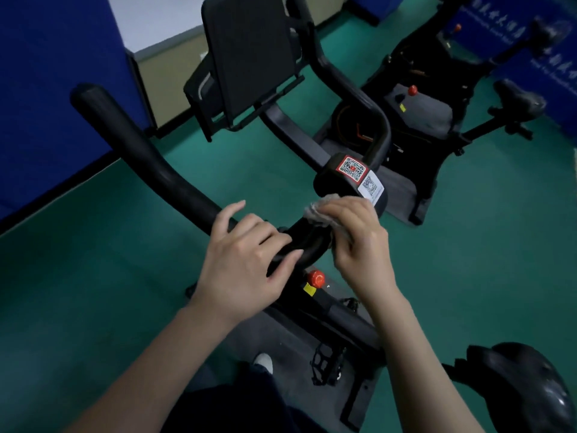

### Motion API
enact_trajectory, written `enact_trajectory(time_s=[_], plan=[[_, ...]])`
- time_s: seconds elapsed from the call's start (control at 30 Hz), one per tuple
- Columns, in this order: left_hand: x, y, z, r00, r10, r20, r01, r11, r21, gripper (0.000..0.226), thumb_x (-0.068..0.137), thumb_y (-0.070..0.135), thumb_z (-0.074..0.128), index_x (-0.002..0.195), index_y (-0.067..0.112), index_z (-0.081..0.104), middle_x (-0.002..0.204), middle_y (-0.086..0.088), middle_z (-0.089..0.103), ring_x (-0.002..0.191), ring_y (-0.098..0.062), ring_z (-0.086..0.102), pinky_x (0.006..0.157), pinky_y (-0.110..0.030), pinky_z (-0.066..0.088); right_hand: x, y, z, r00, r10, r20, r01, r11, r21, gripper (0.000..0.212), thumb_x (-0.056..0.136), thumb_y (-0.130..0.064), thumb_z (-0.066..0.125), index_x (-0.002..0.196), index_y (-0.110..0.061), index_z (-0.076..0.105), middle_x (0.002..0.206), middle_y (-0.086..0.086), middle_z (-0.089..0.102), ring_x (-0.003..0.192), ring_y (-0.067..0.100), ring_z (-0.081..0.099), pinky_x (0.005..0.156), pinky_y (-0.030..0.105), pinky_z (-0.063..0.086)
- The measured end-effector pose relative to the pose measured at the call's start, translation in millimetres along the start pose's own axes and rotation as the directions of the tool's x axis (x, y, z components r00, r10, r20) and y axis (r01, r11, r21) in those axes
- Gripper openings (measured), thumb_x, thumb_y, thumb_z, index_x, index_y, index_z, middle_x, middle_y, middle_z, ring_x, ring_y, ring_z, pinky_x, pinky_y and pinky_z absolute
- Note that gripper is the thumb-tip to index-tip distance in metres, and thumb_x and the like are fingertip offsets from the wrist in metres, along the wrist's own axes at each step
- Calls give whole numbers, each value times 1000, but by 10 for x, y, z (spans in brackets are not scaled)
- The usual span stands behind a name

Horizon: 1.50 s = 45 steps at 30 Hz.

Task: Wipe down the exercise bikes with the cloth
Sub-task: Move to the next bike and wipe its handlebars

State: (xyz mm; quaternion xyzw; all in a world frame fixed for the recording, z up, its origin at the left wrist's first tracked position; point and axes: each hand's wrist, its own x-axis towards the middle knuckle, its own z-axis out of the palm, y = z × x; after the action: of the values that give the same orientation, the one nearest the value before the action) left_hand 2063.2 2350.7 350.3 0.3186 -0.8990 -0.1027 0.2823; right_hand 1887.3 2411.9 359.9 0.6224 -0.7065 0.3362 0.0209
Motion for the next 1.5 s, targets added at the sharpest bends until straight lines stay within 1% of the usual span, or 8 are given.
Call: enact_trajectory(time_s=[0.33, 0.53, 0.7, 0.93, 1.13, 1.27, 1.4, 1.5], plan=[[-8, 81, 37, 996, -84, -41, 83, 996, -20, 33, 90, 43, 52, 75, 26, 75, 69, 15, 66, 73, -8, 54, 104, -33, 27, -230, 116, 80, 985, -136, -109, 157, 962, 225, 31, 79, 18, 53, 101, 2, 68, 105, 8, 66, 103, 24, 55, 97, 32, 42], [-2, 112, 44, 992, -120, -48, 119, 993, -24, 31, 88, 43, 53, 74, 27, 75, 67, 16, 65, 73, -8, 54, 104, -28, 23, -173, 318, 198, 938, 97, -333, 5, 957, 291, 30, 79, 21, 54, 101, 6, 67, 105, 7, 62, 102, 25, 55, 95, 39, 45], [-5, 108, 53, 990, -132, -53, 131, 991, -15, 30, 88, 44, 53, 74, 28, 75, 68, 17, 65, 73, -6, 52, 102, -28, 24, -598, -39, 309, 906, 255, -339, -89, 895, 436, 28, 80, 15, 55, 103, 6, 67, 107, 13, 63, 104, 27, 56, 96, 34, 43], [-4, 88, 53, 994, -97, -57, 96, 995, -20, 29, 89, 41, 54, 74, 27, 75, 68, 16, 65, 72, -8, 56, 100, -31, 26, -419, 78, 341, 614, 750, -245, -370, 548, 750, 25, 89, -2, 56, 108, -15, 64, 109, 12, 66, 105, 23, 62, 96, 40, 48], [-9, 64, 68, 995, -66, -74, 67, 998, 10, 28, 90, 39, 55, 74, 26, 74, 69, 16, 65, 73, -9, 55, 98, -33, 28, -510, -368, 486, 532, 831, -160, -364, 395, 843, 22, 85, -10, 55, 104, -18, 63, 108, 3, 65, 106, 11, 61, 91, 18, 44], [-11, 50, 73, 995, -36, -97, 40, 998, 38, 27, 90, 38, 56, 74, 24, 74, 69, 15, 66, 73, -11, 57, 95, -32, 27, -766, -593, 442, 545, 833, -96, -398, 358, 845, 23, 84, -9, 57, 105, -16, 65, 105, 0, 69, 104, 13, 64, 90, 21, 48], [-20, 47, 76, 994, -25, -110, 30, 999, 40, 29, 91, 38, 55, 74, 24, 74, 69, 15, 66, 73, -12, 57, 94, -30, 26, -611, -380, 475, 377, 924, -70, -423, 239, 874, 28, 89, -1, 58, 101, -26, 64, 104, -6, 69, 102, 8, 65, 94, 30, 49], [-18, 45, 75, 993, -11, -115, 17, 999, 49, 30, 93, 38, 54, 75, 25, 73, 70, 15, 66, 73, -11, 56, 94, -29, 25, -472, -351, 592, 345, 939, 0, -397, 146, 906, 23, 91, -6, 57, 104, -23, 64, 110, 5, 69, 108, 19, 63, 102, 45, 46]])
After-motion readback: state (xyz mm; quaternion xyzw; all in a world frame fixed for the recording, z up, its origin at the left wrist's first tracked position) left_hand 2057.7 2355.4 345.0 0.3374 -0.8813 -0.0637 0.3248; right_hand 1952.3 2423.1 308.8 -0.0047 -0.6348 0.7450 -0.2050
